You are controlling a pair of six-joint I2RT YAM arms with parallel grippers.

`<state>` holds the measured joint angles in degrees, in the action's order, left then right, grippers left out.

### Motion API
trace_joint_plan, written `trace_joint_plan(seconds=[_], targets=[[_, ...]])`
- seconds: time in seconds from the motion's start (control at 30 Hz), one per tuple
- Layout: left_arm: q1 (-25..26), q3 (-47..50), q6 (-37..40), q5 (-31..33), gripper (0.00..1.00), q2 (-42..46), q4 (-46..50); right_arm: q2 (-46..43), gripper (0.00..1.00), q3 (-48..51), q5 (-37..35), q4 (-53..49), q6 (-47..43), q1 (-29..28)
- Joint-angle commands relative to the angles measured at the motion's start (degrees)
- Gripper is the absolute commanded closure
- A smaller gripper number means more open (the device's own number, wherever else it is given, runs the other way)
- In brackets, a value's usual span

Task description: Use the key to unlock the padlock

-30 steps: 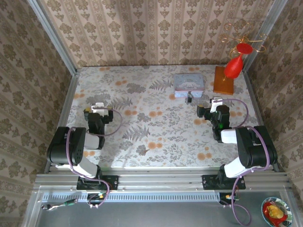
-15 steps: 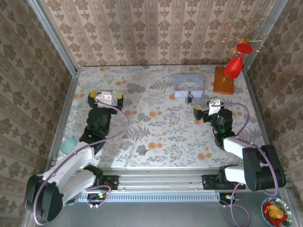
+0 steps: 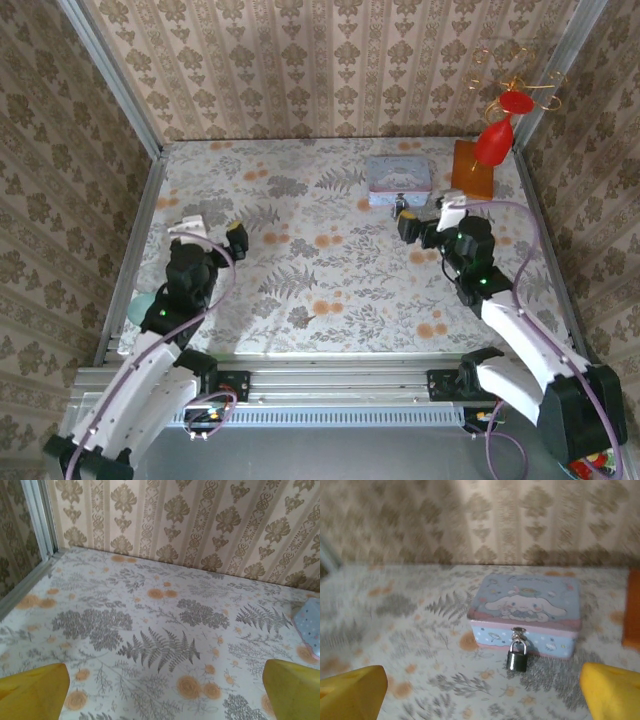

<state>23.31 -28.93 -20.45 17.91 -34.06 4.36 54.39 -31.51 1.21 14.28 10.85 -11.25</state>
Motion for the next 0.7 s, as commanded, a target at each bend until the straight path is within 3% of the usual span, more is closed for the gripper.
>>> trace_joint_plan(seconds=[0.0,0.07,0.17,0.3,0.43,0.67], targets=[[-3.7,1.7,-3.4,-11.1,0.00,4.4,0.6,-4.6,0.00,-2.4,-6.0,-19.7,22.3,5.3],[-4.1,1.4,-2.5,-13.8,0.00,4.0,0.3,-6.2,0.00,-1.9,-0.9,-19.7,21.1,6.4],[-2.7,-0.2,-1.0,-18.0,0.00,-1.0,0.4,-6.8,0.00,-4.6,-3.5,-26.3,22.3,3.9],[5.2,0.3,1.6,-16.8,0.00,-6.4,-4.1,-6.7,0.01,-6.2,-9.6,-31.3,23.5,-0.8],[10.8,0.8,4.7,-14.1,0.00,-13.0,-6.4,-2.8,0.03,-6.5,-10.1,-30.7,24.6,-2.5],[12.0,-0.4,4.7,-14.7,0.00,-15.4,-6.0,8.1,0.10,-9.0,-10.0,-29.3,29.1,-8.4]])
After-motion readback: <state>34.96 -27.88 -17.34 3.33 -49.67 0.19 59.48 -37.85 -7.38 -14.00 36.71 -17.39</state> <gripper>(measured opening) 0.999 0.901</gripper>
